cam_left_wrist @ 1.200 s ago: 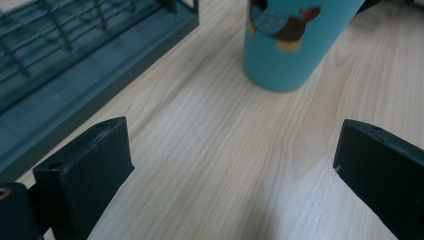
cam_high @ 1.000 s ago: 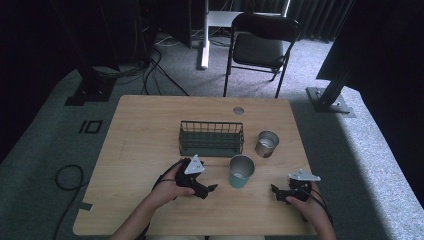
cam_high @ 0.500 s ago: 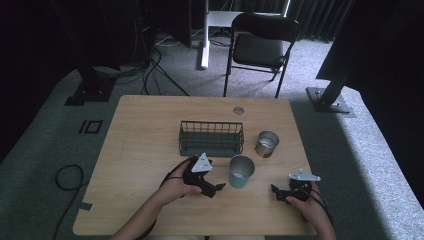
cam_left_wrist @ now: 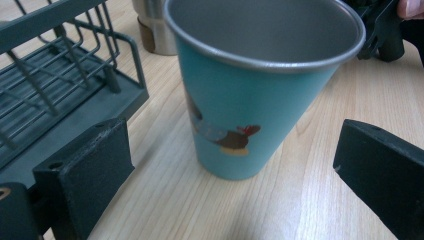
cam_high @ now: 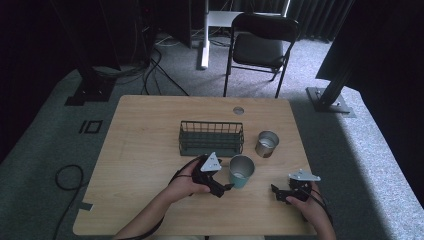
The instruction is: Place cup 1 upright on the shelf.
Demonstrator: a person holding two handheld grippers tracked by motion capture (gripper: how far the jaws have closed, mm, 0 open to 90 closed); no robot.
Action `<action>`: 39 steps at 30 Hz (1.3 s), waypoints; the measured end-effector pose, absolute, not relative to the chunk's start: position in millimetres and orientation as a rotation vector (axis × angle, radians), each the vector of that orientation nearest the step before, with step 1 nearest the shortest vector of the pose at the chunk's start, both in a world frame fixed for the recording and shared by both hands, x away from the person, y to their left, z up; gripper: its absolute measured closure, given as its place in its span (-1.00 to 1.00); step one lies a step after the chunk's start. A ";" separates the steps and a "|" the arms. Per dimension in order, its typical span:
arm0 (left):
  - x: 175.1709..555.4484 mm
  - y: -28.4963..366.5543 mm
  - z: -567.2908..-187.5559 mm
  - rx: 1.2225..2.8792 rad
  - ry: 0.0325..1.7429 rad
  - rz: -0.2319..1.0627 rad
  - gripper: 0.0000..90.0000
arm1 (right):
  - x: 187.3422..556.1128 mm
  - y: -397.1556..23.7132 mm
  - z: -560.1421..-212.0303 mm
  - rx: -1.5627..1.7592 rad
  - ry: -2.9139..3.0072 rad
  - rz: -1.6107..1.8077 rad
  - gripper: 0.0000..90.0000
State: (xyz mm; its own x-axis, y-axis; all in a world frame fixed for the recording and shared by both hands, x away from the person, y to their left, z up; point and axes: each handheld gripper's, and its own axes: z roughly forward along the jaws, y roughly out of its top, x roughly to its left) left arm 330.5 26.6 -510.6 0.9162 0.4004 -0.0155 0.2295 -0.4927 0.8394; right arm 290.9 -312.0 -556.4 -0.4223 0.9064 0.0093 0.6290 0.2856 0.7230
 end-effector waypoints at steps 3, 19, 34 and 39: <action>332.1 21.6 -511.5 2.103 0.446 0.224 -0.94 | 290.9 -312.0 -556.4 1.380 2.156 0.929 -0.75; 341.6 -3.2 -513.6 2.087 0.416 0.203 -0.94 | 290.8 -312.0 -556.4 1.380 2.156 0.930 -0.75; 346.4 -20.9 -517.0 2.014 0.420 0.212 -0.89 | 290.9 -312.0 -556.4 1.381 2.155 0.931 -0.75; 345.5 -24.5 -516.8 1.996 0.414 0.209 -0.87 | 290.9 -312.0 -556.4 1.381 2.155 0.931 -0.75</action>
